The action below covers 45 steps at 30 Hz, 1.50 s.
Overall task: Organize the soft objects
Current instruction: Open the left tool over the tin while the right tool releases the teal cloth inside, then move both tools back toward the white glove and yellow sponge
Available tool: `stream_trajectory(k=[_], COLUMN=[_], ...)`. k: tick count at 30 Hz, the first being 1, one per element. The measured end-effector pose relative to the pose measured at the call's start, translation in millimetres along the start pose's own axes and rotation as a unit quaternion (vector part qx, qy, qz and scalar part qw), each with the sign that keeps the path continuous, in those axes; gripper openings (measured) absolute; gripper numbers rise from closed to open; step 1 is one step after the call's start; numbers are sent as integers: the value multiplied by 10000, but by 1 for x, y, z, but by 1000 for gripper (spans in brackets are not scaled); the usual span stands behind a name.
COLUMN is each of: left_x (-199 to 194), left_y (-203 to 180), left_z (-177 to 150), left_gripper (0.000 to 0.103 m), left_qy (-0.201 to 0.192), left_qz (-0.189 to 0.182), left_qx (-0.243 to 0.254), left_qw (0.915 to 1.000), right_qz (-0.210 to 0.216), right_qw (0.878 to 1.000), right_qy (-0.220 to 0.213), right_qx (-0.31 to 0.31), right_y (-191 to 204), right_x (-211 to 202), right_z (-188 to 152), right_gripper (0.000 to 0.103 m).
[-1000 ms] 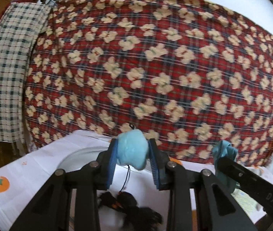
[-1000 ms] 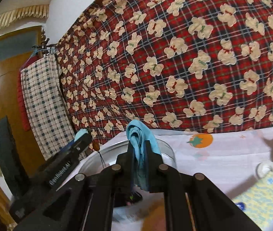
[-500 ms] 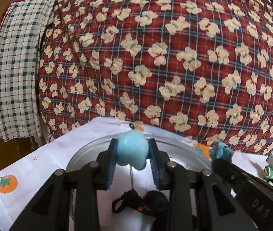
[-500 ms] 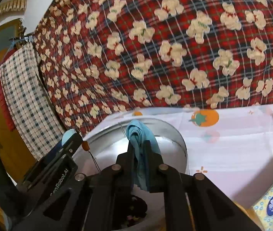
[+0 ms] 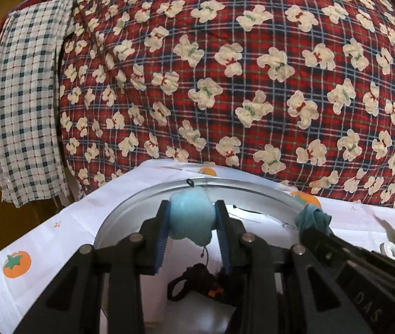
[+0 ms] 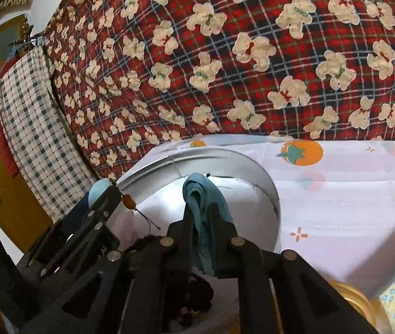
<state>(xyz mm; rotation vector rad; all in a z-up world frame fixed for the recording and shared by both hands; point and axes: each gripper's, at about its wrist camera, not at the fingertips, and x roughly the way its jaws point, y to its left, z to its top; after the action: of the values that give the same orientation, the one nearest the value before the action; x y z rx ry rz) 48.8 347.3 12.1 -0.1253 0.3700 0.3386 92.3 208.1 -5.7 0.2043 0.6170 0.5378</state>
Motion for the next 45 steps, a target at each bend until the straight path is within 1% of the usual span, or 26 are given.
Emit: stream_trajectory(k=[1, 2, 3, 4, 5, 6, 7, 8, 9, 10, 11, 13, 15, 18, 19, 21, 23, 25, 27, 32, 34, 36, 39, 42, 45], left_x=[0, 0, -1, -2, -3, -4, -5, -8, -10, -13, -16, -21, -28, -35, -39, -46, -53, -57, -57, -57, -59, -65, -70, -70, -69], left_y=[2, 5, 7, 9, 11, 14, 17, 19, 20, 21, 21, 22, 24, 29, 33, 41, 51, 55, 56, 48, 40, 35, 36, 39, 39], left_z=[0, 0, 0, 0, 0, 1, 1, 1, 1, 1, 1, 2, 2, 2, 2, 1, -1, -3, -4, -9, -10, -11, -12, -13, -14], left_gripper=[40, 40, 43, 52, 64, 70, 79, 87, 91, 99, 102, 102, 103, 103, 103, 103, 103, 103, 103, 103, 103, 103, 103, 103, 103], left_qy=[9, -2, -27, -37, -56, -84, -108, -171, -209, -296, -377, -558, -771, -1039, -1175, -1361, -1552, -1622, -1631, -1598, -1661, -1808, -1865, -1795, -1710], left_qz=[15, 56, 105, 136, 185, 232, 239, 222, 229, 284, 340, 405, 529, 998, 1221, 1462, 1650, 1746, 1770, 1687, 1620, 1589, 1579, 1563, 1464], left_qx=[-51, -138, -213, -252, -317, -399, -457, -533, -550, -545, -531, -525, -530, -550, -611, -768, -1006, -1092, -1099, -888, -745, -683, -795, -912, -997], left_qw=[10000, 9999, 9997, 9996, 9993, 9989, 9986, 9982, 9980, 9977, 9973, 9962, 9942, 9880, 9836, 9768, 9688, 9650, 9644, 9686, 9699, 9682, 9664, 9670, 9692], right_qz=[37, 53, 31, 11, 14, 39, 77, 173, 251, 294, 320, 317, 163, -341, -495, -833, -1024, -1114, -1119, -1251, -1280, -1288, -1301, -1300, -1245], right_qw=[10000, 10000, 10000, 10000, 9999, 9996, 9993, 9985, 9975, 9963, 9951, 9909, 9869, 9785, 9762, 9696, 9671, 9672, 9687, 9659, 9651, 9655, 9662, 9657, 9665], right_qy=[55, 78, 50, -3, -97, -203, -285, -391, -514, -635, -747, -1099, -1380, -1858, -1963, -2215, -2290, -2268, -2208, -2268, -2284, -2259, -2204, -2178, -2159], right_qx=[-21, -23, -1, 30, 92, 179, 250, 336, 426, 499, 554, 711, 822, 825, 774, 626, 412, 280, 198, -7, -47, -115, -324, -551, -620], right_y=[1, 1, 0, -1, -3, -7, -10, -13, -16, -18, -19, -25, -29, -33, -33, -34, -33, -33, -35, -37, -38, -38, -36, -33, -34], right_x=[1, 1, 0, -2, -6, -10, -14, -18, -24, -29, -35, -52, -66, -89, -93, -103, -107, -110, -111, -113, -114, -114, -113, -114, -119], right_z=[0, 0, 0, 1, 1, 2, 3, 4, 4, 6, 6, 8, 8, 4, 3, -3, -9, -14, -18, -26, -28, -29, -33, -36, -39], right_gripper=[19, 29, 39, 45, 54, 63, 67, 73, 74, 74, 74, 74, 74, 74, 74, 76, 80, 81, 80, 81, 81, 81, 81, 81, 81])
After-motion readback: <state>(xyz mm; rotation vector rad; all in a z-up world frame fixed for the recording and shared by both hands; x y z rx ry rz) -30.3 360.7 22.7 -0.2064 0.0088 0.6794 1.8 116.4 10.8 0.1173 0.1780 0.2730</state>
